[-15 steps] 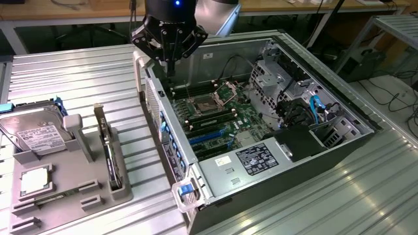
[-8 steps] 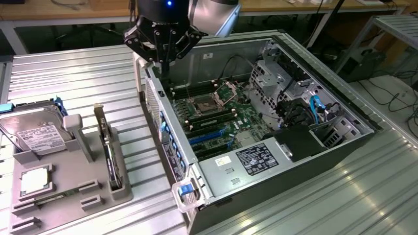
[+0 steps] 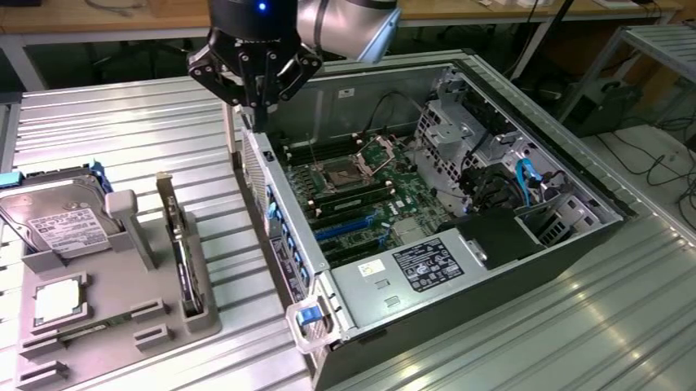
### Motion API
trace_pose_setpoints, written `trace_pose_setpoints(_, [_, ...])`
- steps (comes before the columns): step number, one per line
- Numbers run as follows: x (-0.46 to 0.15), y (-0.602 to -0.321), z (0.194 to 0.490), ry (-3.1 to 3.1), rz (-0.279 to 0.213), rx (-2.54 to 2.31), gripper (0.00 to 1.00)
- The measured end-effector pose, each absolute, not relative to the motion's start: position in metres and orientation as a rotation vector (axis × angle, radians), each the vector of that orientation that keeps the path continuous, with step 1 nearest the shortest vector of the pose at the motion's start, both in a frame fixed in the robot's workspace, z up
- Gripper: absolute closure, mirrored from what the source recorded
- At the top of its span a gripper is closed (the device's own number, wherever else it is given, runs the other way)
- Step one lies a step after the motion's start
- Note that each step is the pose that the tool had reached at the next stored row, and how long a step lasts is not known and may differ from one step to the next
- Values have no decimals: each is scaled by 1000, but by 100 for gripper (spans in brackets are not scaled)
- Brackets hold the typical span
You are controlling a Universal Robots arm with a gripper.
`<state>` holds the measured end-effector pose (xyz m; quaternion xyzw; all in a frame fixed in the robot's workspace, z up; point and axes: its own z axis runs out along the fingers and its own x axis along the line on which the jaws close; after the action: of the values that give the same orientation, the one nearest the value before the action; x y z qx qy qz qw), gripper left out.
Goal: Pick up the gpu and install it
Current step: 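Reach for the gpu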
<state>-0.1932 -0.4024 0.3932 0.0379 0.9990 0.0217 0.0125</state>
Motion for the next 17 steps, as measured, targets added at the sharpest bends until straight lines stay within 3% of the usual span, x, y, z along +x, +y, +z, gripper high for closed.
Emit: trace_pose_setpoints(17, [-220,-405,393,3115,67,118,89])
